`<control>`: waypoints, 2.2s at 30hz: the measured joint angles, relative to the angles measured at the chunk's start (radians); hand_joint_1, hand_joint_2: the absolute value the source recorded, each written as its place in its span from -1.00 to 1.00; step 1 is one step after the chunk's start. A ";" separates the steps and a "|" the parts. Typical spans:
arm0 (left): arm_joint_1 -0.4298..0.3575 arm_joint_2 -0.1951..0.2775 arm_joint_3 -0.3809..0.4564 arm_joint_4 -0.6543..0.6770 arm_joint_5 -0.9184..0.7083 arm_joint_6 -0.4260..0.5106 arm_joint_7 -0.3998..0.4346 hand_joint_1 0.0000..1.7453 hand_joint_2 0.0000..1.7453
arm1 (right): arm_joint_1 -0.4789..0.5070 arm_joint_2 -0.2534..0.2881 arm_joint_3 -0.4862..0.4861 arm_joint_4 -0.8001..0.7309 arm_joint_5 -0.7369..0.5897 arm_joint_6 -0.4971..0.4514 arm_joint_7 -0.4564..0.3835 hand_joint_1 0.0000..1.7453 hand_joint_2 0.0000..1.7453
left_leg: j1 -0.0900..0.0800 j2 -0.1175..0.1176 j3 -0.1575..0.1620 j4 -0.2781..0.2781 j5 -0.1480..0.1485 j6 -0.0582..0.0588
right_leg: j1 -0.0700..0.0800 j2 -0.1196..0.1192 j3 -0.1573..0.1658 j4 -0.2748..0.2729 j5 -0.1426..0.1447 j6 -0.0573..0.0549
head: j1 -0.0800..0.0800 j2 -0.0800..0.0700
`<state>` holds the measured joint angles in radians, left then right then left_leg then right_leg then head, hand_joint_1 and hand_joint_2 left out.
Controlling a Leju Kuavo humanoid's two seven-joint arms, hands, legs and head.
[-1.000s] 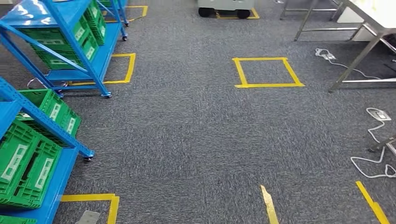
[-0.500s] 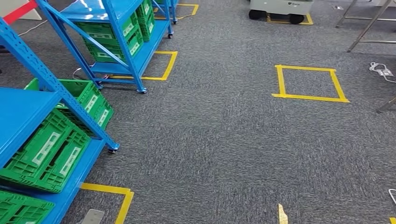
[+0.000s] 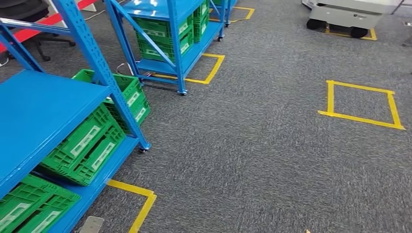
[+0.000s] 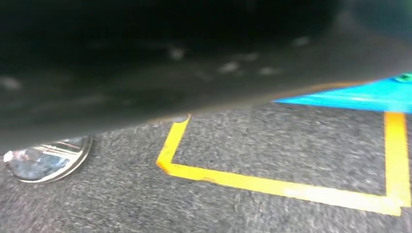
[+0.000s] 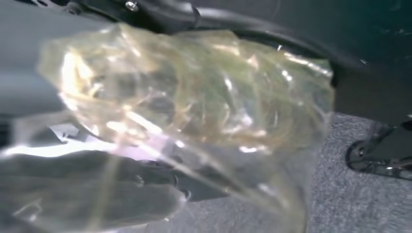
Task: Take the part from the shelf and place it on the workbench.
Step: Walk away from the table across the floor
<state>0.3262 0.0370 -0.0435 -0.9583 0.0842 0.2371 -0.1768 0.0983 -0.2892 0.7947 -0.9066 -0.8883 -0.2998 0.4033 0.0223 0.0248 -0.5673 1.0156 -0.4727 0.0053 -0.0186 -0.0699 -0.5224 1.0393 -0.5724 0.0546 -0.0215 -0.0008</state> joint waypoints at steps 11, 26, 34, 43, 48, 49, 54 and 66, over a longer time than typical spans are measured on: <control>0.001 -0.002 0.000 -0.007 -0.001 0.002 0.000 -1.00 -1.00 | 0.007 -0.006 0.004 -0.004 -0.001 0.000 -0.004 -1.00 -1.00 | -0.017 -0.132 0.000 0.003 -0.005 0.002 | 0.012 0.141 -0.009 -0.031 0.046 -0.045 | 0.008 0.000; 0.007 0.006 0.001 -0.019 -0.014 0.013 0.001 -1.00 -1.00 | 0.009 -0.008 0.005 -0.019 -0.001 -0.005 -0.005 -1.00 -1.00 | -0.026 0.046 0.019 -0.007 -0.005 -0.012 | 0.023 -0.038 0.040 -0.058 0.024 -0.050 | -0.002 0.000; 0.015 0.005 0.001 -0.032 -0.024 0.018 0.011 -1.00 -1.00 | 0.012 -0.018 0.007 -0.036 -0.001 -0.019 -0.003 -1.00 -1.00 | -0.014 -0.040 0.017 -0.024 0.005 0.021 | 0.011 0.066 -0.073 0.206 -0.122 -0.016 | 0.008 0.000; 0.020 0.005 0.000 -0.040 -0.034 0.018 0.015 -1.00 -1.00 | 0.016 -0.024 0.017 -0.038 -0.003 -0.024 -0.017 -1.00 -1.00 | -0.006 -0.152 0.008 -0.007 0.002 -0.021 | -0.008 0.135 0.018 -0.028 0.028 -0.022 | 0.010 0.000; 0.019 0.006 0.000 -0.043 -0.035 0.018 0.016 -1.00 -1.00 | 0.017 -0.025 0.018 -0.044 -0.003 -0.024 -0.011 -1.00 -1.00 | -0.010 -0.047 -0.078 0.178 -0.103 -0.036 | 0.000 0.065 0.020 -0.032 0.028 -0.053 | -0.007 0.000; 0.018 0.006 -0.001 -0.044 -0.035 0.018 0.016 -1.00 -1.00 | 0.018 -0.025 0.018 -0.044 -0.003 -0.024 -0.012 -1.00 -1.00 | -0.010 -0.036 -0.106 0.239 -0.127 -0.036 | 0.004 0.049 0.020 -0.032 0.026 -0.056 | -0.008 0.000; 0.025 0.007 -0.001 -0.046 -0.035 0.018 0.016 -1.00 -1.00 | 0.017 -0.025 0.019 -0.045 -0.003 -0.024 -0.010 -1.00 -1.00 | -0.028 0.015 -0.019 0.102 -0.040 0.004 | 0.026 -0.016 0.026 -0.033 0.013 -0.067 | -0.007 0.000; 0.028 0.006 0.000 -0.054 -0.036 0.019 0.017 -1.00 -1.00 | 0.019 -0.031 0.022 -0.053 -0.005 -0.028 -0.011 -1.00 -1.00 | -0.023 -0.054 0.035 -0.028 -0.005 0.034 | 0.009 0.069 -0.095 0.234 -0.098 -0.017 | -0.002 0.000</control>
<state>0.3541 0.0427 -0.0435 -1.0128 0.0481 0.2559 -0.1600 0.1172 -0.3205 0.8166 -0.9598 -0.8933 -0.3281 0.3922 -0.0010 -0.0293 -0.5323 0.9873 -0.4778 0.0390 -0.0101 -0.0009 -0.6175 1.2733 -0.6702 0.0375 -0.0230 -0.0008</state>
